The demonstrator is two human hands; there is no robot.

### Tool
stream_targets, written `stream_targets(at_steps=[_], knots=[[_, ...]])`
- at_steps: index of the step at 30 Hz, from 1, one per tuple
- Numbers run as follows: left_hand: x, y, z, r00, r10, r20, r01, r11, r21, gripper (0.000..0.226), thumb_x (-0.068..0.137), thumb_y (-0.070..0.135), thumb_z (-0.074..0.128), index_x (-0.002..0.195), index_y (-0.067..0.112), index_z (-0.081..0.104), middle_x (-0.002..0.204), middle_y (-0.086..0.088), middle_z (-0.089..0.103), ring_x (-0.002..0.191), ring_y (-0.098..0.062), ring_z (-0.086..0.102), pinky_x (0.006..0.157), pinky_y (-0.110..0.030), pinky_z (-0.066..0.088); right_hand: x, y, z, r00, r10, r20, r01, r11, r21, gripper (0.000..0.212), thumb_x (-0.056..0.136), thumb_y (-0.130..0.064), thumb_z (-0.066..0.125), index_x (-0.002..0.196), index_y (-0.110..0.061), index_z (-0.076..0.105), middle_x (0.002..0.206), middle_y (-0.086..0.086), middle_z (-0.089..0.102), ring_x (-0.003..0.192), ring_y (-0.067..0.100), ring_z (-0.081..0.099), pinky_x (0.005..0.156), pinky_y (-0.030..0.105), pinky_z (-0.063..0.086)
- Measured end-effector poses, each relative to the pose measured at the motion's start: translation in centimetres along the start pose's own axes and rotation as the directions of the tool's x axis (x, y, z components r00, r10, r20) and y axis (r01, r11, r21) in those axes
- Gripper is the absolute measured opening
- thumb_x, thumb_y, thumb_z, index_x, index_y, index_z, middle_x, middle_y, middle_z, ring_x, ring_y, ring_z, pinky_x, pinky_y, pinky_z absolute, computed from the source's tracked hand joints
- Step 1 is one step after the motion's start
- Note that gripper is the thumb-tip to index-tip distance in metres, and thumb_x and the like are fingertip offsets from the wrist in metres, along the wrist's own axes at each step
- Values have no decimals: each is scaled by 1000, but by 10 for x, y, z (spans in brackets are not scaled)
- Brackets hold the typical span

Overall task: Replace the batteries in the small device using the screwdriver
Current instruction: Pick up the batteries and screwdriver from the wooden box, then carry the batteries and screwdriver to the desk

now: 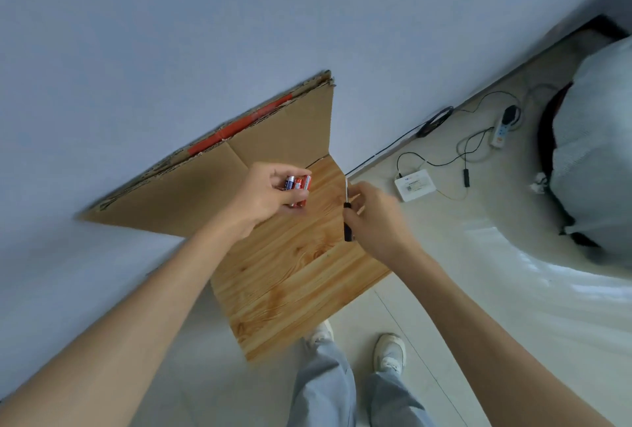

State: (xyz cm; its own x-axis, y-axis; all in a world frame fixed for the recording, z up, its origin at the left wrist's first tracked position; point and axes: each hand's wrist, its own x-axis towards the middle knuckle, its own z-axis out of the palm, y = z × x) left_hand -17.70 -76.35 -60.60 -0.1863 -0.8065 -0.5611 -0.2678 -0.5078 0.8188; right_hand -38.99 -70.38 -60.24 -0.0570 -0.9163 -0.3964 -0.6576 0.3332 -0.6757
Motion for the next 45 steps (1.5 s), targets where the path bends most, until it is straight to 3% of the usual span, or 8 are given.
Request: stream_targets(at_steps=[5, 10, 16, 20, 27, 31, 34, 45], knots=[[-56, 86, 32, 995, 81, 54, -79, 996, -32, 41, 90, -10, 80, 128, 3, 77, 115, -23, 78, 96, -38, 79, 82, -50, 69, -46, -33, -80, 996, 18, -90, -6, 991, 132, 31, 97, -18, 62, 127, -20, 63, 103, -2, 70, 84, 26, 75, 76, 44, 62], [-127, 162, 84, 982, 136, 132, -130, 990, -55, 37, 91, -11, 78, 125, 3, 77, 115, -32, 75, 94, -43, 79, 81, -54, 69, -118, -50, -160, 987, 59, -153, -18, 967, 253, 31, 97, -15, 66, 128, -17, 64, 102, -2, 67, 80, 29, 77, 74, 54, 65], [-211, 234, 156, 958, 189, 216, -176, 981, -81, 35, 90, -9, 80, 123, 1, 77, 112, -35, 73, 97, -49, 79, 84, -51, 69, -220, -45, -257, 974, 109, -200, -11, 901, 434, 30, 97, -5, 69, 126, -9, 64, 106, 15, 70, 77, 32, 78, 68, 52, 68], [-262, 270, 212, 935, 219, 280, -199, 975, -96, 34, 88, -10, 81, 121, 0, 78, 108, -31, 73, 98, -51, 79, 86, -51, 69, -292, -26, -320, 960, 134, -245, 19, 844, 535, 30, 96, 1, 72, 124, -3, 65, 94, 17, 67, 78, 31, 78, 70, 54, 68], [-329, 314, 317, 872, 276, 403, -258, 961, -101, 35, 89, -7, 82, 122, 2, 78, 119, -33, 74, 97, -46, 81, 86, -46, 69, -402, 17, -403, 908, 181, -379, 116, 758, 641, 29, 98, 4, 70, 126, 2, 63, 90, 18, 66, 70, 27, 75, 71, 53, 68], [-357, 331, 376, 817, 317, 482, -302, 947, -111, 35, 91, -7, 80, 125, 0, 76, 118, -33, 74, 97, -46, 81, 83, -44, 69, -451, 41, -435, 862, 239, -447, 154, 717, 680, 31, 98, 4, 71, 128, 4, 62, 95, 24, 66, 77, 38, 76, 70, 53, 68], [-372, 340, 417, 767, 306, 564, -290, 949, -121, 35, 91, -7, 79, 125, 0, 76, 113, -31, 74, 97, -46, 81, 84, -45, 69, -481, 58, -452, 819, 288, -497, 199, 669, 716, 29, 98, 5, 70, 127, 5, 62, 93, 22, 65, 68, 26, 75, 61, 42, 66], [-366, 389, 572, 622, 195, 758, -238, 970, -55, 40, 90, -16, 76, 127, -3, 72, 118, -31, 67, 103, -50, 79, 88, -50, 68, -535, 135, -526, 612, 499, -614, 244, 619, 746, 29, 98, 2, 71, 127, 0, 66, 113, 35, 70, 70, 21, 74, 60, 36, 64]])
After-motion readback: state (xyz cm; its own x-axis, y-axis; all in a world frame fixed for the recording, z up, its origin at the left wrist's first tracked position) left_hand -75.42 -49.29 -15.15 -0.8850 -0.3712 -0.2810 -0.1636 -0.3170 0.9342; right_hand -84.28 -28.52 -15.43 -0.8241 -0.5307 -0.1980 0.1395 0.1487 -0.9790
